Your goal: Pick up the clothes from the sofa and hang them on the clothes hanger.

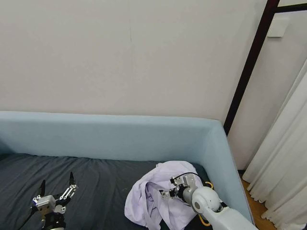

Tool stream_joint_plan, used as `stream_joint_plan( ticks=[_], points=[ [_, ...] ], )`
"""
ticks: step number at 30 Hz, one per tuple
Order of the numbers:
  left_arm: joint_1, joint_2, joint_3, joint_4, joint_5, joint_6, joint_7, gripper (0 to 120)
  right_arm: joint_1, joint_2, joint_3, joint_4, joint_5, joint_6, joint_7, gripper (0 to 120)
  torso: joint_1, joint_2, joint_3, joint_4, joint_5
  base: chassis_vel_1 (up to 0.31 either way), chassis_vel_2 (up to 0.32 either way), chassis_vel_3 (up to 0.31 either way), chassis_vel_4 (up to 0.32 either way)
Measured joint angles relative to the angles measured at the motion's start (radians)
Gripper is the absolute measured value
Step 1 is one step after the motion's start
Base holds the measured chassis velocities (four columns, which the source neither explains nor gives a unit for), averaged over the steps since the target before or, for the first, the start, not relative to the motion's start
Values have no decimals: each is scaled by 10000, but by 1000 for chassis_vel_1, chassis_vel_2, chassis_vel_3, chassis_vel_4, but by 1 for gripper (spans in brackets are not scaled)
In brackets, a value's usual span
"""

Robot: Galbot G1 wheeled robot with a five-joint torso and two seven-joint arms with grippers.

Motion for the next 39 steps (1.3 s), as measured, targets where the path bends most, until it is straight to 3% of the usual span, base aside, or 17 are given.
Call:
stream_joint_plan(
  ticks=[6,18,29,36,39],
  points=[
    [21,-43,10,-11,27,1,-4,100,-127,145,169,-755,-253,1042,-555,100,0,0,0,1,-1,0,0,0,0],
    [52,-24,-121,-41,16,1,-23,100,-337,524,130,-1359,-671,1448,-1073,100,0,0,0,1,-1,0,0,0,0],
    [32,-73,-93,34,24,1,-27,100,-347,673,41,-1579,-174,1987,-1225,100,0,0,0,2,-2,0,0,0,0],
    [23,-78,-118,39,24,0,-28,100,-340,700,89,-1610,376,2018,-1363,91,0,0,0,1,-1,0,0,0,0],
    [24,-130,-78,46,54,-4,-29,100,-343,715,44,-1627,389,2039,-1438,77,0,0,0,2,-2,0,0,0,0]
  ],
)
